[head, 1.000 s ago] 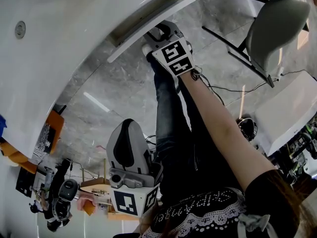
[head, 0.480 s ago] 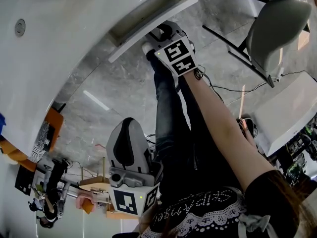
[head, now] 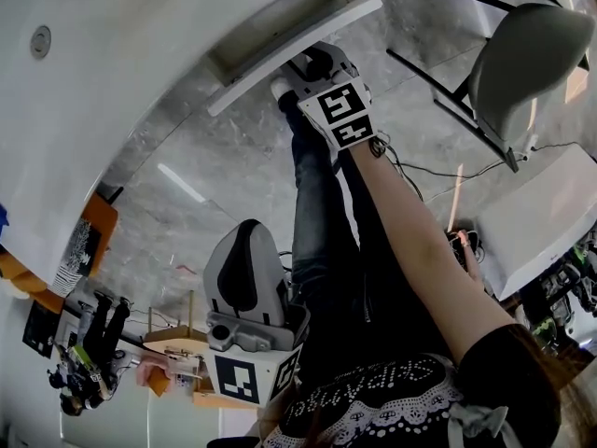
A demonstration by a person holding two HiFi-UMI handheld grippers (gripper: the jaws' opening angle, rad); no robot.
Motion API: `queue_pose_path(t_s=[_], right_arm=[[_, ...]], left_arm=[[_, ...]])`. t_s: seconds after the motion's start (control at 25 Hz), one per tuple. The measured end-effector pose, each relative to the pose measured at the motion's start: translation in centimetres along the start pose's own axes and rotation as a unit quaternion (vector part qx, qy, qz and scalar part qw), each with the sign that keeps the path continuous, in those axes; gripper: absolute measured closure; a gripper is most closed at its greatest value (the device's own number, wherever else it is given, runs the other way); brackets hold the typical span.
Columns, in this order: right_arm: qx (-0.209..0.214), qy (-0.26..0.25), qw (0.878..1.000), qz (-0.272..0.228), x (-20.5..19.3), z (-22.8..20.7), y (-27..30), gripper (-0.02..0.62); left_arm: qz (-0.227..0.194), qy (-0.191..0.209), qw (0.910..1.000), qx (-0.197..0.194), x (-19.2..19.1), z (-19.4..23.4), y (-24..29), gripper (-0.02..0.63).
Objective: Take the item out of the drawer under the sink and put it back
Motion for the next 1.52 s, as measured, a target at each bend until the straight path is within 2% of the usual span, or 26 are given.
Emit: queue_pose_path(t_s=[0.4, 0.68, 1.0, 1.28, 1.52], right_arm=[[0.004, 0.003, 1.0, -0.009, -1.6, -0.1, -2.4, 0.468], [0.008, 0.005, 1.0, 0.002, -2.6, 0.0, -3.6, 0.468], [0.048, 0.0, 0.998, 0.039, -1.9, -0.6, -3.3, 0.466], [0.023, 0.03, 0.996, 0.075, -1.2, -0.5, -3.8, 0.466], [0.017, 0.023, 0.996, 0.083, 0.5, -0.1, -7.4, 0.466]], left_arm=[[-0.003, 0.005, 1.0, 0.001, -0.8, -1.2, -0.3, 0.603], [-0.001, 0.004, 1.0, 0.0, -0.9, -1.3, 0.2, 0.603], [-0.023, -0.001, 0.9997, -0.011, -0.1, -1.8, 0.3, 0.603], [-0.051, 0.01, 0.9986, 0.002, 2.2, -1.5, -0.8, 0.603], [-0.07, 0.023, 0.9972, 0.011, 4.4, -1.0, -2.1, 0.603]])
Point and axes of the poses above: the fingertips, and each gripper's own axes: y forward along the fingers, z to its left, x out of its top, the point moved 10 cm from there along -y, backward along the fingers, and after that the axes turned 11 degrees about -z, right-handed, at the moved point
